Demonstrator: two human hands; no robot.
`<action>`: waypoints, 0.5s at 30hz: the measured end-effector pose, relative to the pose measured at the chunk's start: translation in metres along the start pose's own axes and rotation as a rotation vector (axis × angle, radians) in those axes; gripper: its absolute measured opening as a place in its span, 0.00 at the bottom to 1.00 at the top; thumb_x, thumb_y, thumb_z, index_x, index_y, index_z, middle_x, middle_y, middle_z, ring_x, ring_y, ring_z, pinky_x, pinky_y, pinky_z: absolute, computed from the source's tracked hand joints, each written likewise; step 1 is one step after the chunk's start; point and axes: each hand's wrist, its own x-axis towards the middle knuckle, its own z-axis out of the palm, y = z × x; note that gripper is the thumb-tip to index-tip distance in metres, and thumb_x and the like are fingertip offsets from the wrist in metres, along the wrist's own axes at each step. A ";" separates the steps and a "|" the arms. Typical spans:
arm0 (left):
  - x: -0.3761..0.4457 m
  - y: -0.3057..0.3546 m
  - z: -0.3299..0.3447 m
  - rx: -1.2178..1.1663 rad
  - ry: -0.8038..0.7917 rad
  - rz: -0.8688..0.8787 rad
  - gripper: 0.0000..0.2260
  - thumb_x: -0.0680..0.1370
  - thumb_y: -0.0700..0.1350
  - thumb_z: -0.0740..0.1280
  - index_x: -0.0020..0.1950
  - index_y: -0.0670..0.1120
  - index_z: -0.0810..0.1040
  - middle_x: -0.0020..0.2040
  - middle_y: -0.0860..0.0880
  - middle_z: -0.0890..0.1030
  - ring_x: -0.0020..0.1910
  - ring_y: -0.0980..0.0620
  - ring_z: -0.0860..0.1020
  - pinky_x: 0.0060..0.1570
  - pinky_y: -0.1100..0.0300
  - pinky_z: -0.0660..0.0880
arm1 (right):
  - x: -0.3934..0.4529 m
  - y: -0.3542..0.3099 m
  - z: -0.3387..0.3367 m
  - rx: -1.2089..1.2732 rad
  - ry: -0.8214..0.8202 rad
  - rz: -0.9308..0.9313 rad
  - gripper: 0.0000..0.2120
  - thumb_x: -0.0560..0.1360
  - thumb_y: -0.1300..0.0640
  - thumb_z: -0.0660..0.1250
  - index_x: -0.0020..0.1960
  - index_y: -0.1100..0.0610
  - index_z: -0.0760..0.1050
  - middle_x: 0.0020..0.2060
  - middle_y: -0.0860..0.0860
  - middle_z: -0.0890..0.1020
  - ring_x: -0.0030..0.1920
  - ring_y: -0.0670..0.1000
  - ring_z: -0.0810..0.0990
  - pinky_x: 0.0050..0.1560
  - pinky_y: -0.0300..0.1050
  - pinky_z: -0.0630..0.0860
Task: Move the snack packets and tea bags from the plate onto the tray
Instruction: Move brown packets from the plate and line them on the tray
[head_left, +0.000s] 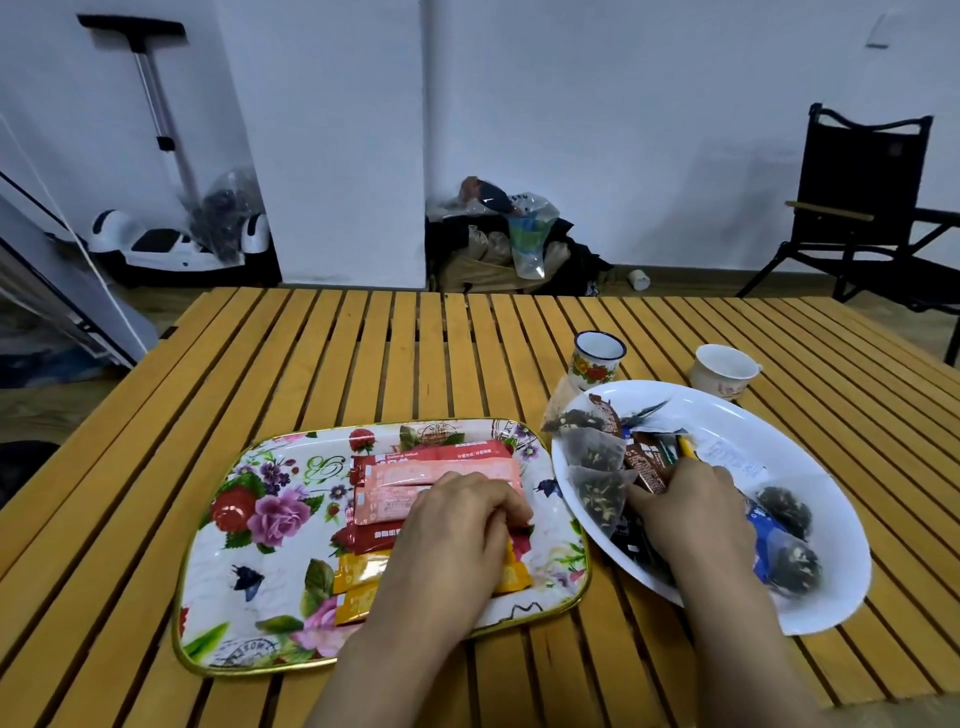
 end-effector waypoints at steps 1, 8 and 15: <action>0.001 -0.001 0.002 0.005 0.000 0.006 0.11 0.77 0.42 0.62 0.49 0.56 0.81 0.47 0.62 0.77 0.52 0.63 0.72 0.54 0.63 0.72 | 0.000 -0.001 0.000 0.007 0.004 0.004 0.24 0.71 0.42 0.69 0.57 0.59 0.74 0.57 0.59 0.74 0.59 0.62 0.73 0.56 0.57 0.71; 0.003 0.007 0.012 -0.137 0.040 -0.010 0.08 0.77 0.42 0.65 0.50 0.55 0.80 0.48 0.60 0.74 0.49 0.65 0.75 0.50 0.66 0.74 | 0.006 0.000 0.003 0.148 -0.002 0.058 0.18 0.67 0.48 0.72 0.46 0.62 0.78 0.46 0.61 0.80 0.48 0.63 0.78 0.49 0.58 0.78; 0.003 0.039 0.033 -0.038 -0.028 0.139 0.08 0.78 0.49 0.63 0.55 0.58 0.77 0.52 0.60 0.71 0.57 0.61 0.67 0.58 0.62 0.67 | 0.015 0.017 -0.014 0.394 0.098 0.060 0.07 0.71 0.61 0.68 0.47 0.62 0.82 0.43 0.65 0.82 0.46 0.65 0.79 0.44 0.51 0.74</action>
